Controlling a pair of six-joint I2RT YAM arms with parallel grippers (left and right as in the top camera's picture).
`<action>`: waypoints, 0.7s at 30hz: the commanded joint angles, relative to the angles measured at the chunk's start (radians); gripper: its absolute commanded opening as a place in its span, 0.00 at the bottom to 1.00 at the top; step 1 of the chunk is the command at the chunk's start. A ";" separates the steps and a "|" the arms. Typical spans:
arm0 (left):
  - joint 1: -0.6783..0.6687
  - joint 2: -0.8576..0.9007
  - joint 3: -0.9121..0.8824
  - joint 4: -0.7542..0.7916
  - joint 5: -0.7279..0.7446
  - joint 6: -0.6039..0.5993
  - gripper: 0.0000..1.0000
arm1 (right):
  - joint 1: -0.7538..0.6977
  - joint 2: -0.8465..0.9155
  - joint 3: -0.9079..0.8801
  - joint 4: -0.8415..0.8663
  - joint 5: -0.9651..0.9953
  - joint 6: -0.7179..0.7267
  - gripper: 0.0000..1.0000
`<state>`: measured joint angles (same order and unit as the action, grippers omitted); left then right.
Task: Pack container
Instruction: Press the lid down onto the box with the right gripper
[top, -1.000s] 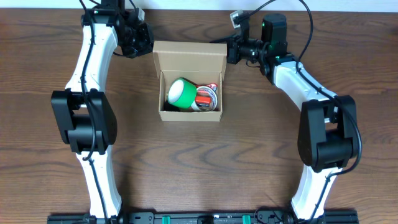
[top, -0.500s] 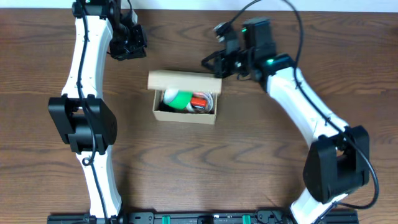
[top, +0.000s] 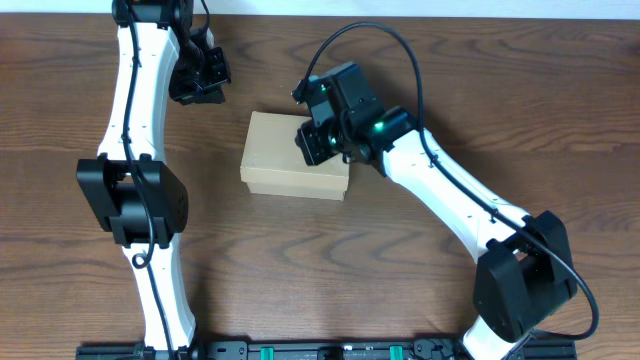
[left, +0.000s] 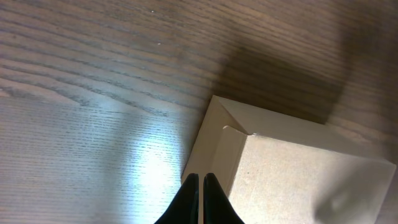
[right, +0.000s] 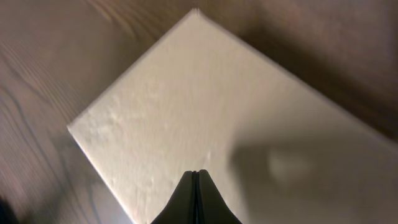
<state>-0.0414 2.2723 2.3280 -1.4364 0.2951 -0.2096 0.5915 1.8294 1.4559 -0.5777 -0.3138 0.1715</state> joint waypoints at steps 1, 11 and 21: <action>0.003 0.016 0.027 -0.006 -0.018 -0.014 0.06 | 0.033 0.003 0.009 -0.025 0.045 -0.008 0.01; 0.003 0.016 0.027 -0.008 -0.018 -0.016 0.06 | 0.100 0.090 0.008 -0.146 0.134 -0.009 0.01; 0.004 0.016 0.027 -0.014 -0.023 -0.016 0.06 | 0.103 0.136 0.008 -0.143 0.134 -0.013 0.01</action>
<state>-0.0410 2.2723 2.3280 -1.4406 0.2848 -0.2131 0.6804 1.9095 1.4864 -0.7216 -0.2115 0.1711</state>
